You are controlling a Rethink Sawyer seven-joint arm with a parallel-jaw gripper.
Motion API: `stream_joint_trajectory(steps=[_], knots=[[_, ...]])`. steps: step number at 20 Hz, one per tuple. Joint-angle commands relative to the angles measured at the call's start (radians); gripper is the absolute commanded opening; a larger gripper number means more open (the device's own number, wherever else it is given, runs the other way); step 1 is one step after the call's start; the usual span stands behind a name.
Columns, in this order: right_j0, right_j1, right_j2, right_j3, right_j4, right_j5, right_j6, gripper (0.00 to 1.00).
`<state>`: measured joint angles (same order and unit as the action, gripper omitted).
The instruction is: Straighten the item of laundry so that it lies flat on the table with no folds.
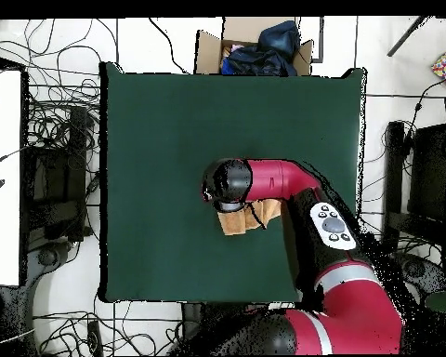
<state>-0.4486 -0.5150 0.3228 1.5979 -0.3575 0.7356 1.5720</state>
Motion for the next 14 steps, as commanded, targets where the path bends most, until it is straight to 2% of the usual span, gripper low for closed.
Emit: stream_joint_trajectory(steps=[1, 14], knots=[[-0.014, 0.002, 0.096, -0.035, -0.025, 0.042, -0.118, 1.00], [-0.024, 0.020, 0.107, -0.036, -0.040, 0.012, -0.120, 1.00]])
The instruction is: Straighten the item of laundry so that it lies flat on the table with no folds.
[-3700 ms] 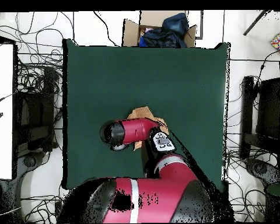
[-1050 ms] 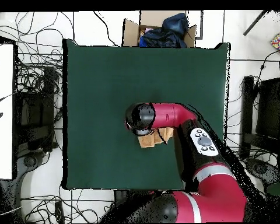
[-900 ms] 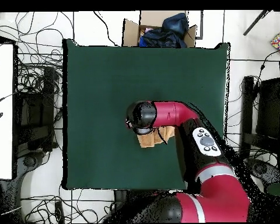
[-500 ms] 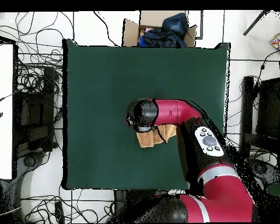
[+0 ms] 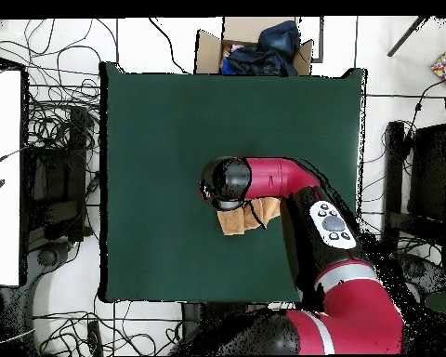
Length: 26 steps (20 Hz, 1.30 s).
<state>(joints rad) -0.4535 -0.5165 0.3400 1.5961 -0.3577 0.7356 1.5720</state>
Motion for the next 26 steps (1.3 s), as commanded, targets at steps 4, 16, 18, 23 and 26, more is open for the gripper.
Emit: stream_joint_trajectory(steps=[4, 16, 18, 23, 26], knots=[[-0.030, 0.029, 0.100, -0.023, -0.038, -0.007, -0.117, 1.00], [0.006, 0.068, 0.082, -0.086, -0.051, 0.007, -0.072, 1.00], [0.015, 0.099, 0.084, -0.116, -0.049, 0.010, -0.072, 1.00], [0.039, 0.123, 0.088, -0.100, -0.041, -0.051, -0.027, 1.00], [0.066, 0.125, 0.079, -0.089, -0.038, -0.079, 0.013, 1.00]])
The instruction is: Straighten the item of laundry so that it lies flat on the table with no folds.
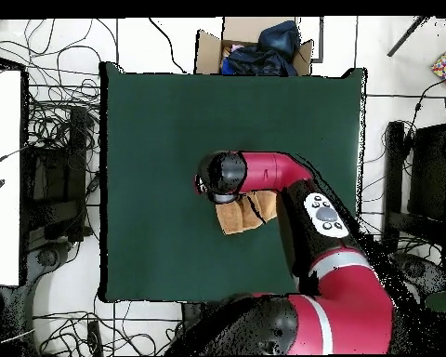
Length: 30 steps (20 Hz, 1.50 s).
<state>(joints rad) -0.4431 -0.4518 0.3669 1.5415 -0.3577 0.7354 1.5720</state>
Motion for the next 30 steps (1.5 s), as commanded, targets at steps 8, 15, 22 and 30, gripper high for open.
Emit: stream_joint_trajectory(steps=[8, 15, 22, 30], knots=[[0.098, 0.057, 0.041, -0.001, -0.018, -0.121, 0.071, 1.00], [0.089, 0.064, 0.033, -0.036, -0.024, -0.119, 0.032, 1.00], [0.089, 0.082, 0.038, -0.087, -0.022, -0.076, -0.002, 0.00], [0.088, 0.125, 0.044, -0.139, -0.018, -0.067, -0.016, 0.00]])
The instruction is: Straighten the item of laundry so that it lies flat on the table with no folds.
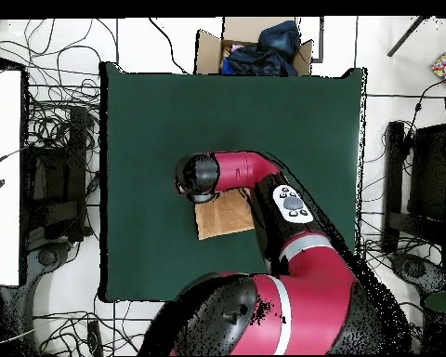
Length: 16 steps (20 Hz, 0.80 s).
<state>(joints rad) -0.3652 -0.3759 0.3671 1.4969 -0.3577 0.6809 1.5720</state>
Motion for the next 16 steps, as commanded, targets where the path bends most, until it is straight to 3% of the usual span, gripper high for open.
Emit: stream_joint_trajectory(steps=[1, 7, 13, 16], knots=[[0.005, 0.030, 0.043, -0.062, -0.023, -0.027, -0.011, 0.00], [-0.004, 0.032, 0.046, -0.063, -0.022, -0.030, -0.015, 0.00], [-0.010, -0.120, 0.046, -0.020, 0.018, 0.106, -0.029, 0.00], [-0.015, -0.121, 0.053, -0.019, 0.028, 0.114, -0.025, 0.00]])
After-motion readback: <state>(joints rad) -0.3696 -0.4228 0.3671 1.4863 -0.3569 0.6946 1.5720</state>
